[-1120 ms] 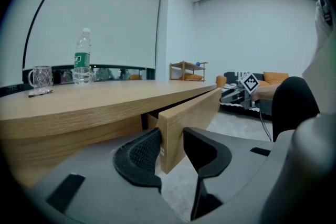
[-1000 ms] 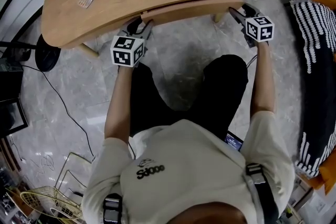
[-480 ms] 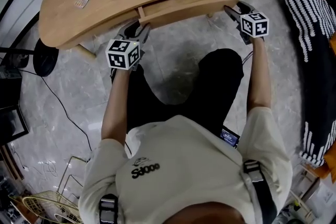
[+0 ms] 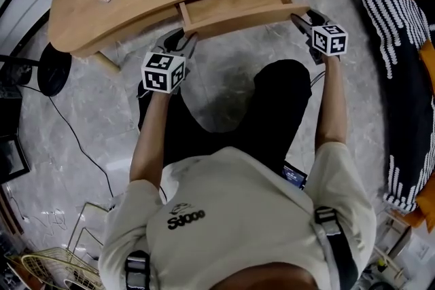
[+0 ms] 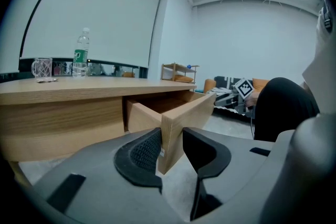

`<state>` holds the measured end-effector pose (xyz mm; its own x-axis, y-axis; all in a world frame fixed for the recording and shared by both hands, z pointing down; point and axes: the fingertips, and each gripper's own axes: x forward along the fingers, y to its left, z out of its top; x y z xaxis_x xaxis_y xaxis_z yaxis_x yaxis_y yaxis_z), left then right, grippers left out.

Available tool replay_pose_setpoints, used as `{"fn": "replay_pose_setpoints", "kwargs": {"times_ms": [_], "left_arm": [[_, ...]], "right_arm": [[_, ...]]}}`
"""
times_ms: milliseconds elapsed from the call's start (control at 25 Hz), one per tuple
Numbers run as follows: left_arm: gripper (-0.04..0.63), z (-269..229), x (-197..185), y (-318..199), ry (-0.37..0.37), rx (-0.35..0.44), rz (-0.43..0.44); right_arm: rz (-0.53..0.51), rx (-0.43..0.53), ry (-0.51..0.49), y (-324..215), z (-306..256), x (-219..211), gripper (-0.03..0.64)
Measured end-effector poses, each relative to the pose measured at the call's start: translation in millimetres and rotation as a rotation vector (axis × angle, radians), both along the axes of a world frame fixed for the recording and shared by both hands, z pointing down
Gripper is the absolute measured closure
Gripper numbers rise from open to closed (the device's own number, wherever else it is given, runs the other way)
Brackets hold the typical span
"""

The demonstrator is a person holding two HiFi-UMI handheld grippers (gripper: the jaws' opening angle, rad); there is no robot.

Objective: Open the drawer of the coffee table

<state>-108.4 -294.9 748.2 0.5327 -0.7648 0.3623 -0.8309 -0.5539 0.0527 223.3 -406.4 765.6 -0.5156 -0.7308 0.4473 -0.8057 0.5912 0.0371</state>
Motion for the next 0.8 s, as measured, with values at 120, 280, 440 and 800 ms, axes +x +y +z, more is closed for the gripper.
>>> {"fn": "replay_pose_setpoints", "kwargs": {"times_ms": [120,280,440,800], "left_arm": [[0.454,0,1,10,0.002,0.003,-0.005],[0.454,2,1,16,0.005,0.007,-0.019],[0.454,0,2,16,-0.001,0.007,-0.029],[0.457,1,13,34,0.019,-0.011,0.007]], "right_arm": [[0.011,0.009,-0.012,13,0,2,0.358],[0.024,0.005,-0.018,20,1,3,0.359],[0.013,0.003,-0.017,19,0,5,0.359],[-0.005,0.010,-0.036,31,1,14,0.359]]}}
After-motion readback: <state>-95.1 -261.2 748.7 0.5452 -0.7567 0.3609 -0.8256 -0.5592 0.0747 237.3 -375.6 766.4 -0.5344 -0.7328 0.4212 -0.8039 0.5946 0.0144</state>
